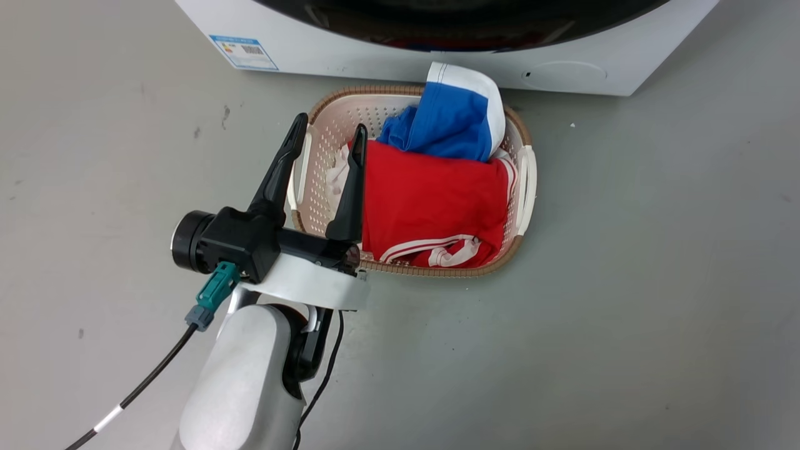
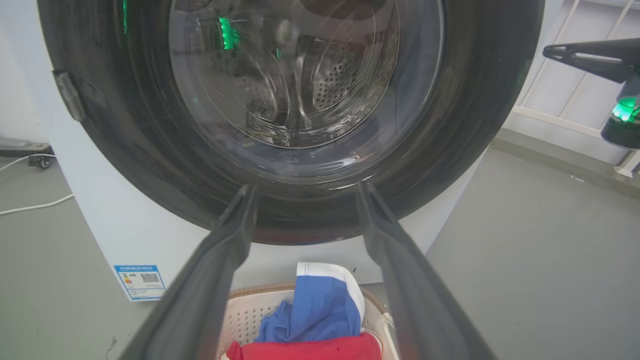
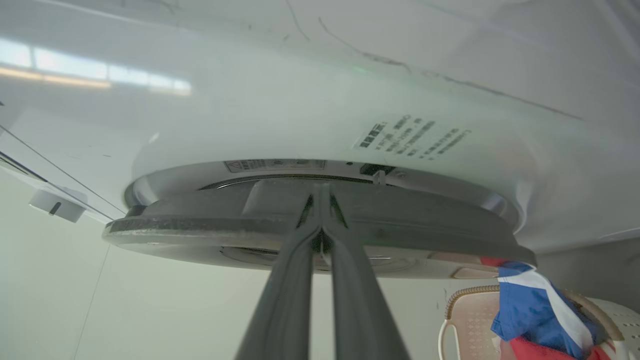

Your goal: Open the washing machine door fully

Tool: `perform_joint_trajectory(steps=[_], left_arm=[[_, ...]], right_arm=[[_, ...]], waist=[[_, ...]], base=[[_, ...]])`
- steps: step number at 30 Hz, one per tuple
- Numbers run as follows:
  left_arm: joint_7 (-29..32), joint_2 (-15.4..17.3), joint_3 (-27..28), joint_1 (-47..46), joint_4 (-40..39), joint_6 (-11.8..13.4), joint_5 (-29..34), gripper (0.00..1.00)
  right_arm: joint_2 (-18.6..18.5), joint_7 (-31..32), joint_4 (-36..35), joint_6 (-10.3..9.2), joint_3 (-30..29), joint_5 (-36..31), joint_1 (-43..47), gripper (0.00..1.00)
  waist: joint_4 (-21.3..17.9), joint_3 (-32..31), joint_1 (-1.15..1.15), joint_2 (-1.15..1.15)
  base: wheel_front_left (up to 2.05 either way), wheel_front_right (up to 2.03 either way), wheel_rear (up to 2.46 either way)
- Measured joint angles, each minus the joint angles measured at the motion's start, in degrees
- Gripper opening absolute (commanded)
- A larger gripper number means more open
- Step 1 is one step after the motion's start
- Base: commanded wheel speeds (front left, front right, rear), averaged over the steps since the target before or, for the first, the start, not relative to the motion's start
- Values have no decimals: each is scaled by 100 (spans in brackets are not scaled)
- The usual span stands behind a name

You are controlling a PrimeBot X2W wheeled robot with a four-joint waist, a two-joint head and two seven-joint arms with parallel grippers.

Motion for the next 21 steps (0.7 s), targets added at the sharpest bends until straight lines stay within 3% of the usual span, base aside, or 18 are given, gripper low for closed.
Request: perform_joint_trajectory(steps=[8,21], left_arm=[[0,1,-73,-96,-96,-7,-108,100],[0,1,-155,-217,-135,80,-109,100]], right_arm=[[224,55,442,0,633,-104,-1000,0],[237,215,556,0,1038,70,-1366,0]], waist=[[75,254,0,0],[87,505,0,0]], base=[[0,0,0],[0,0,0]])
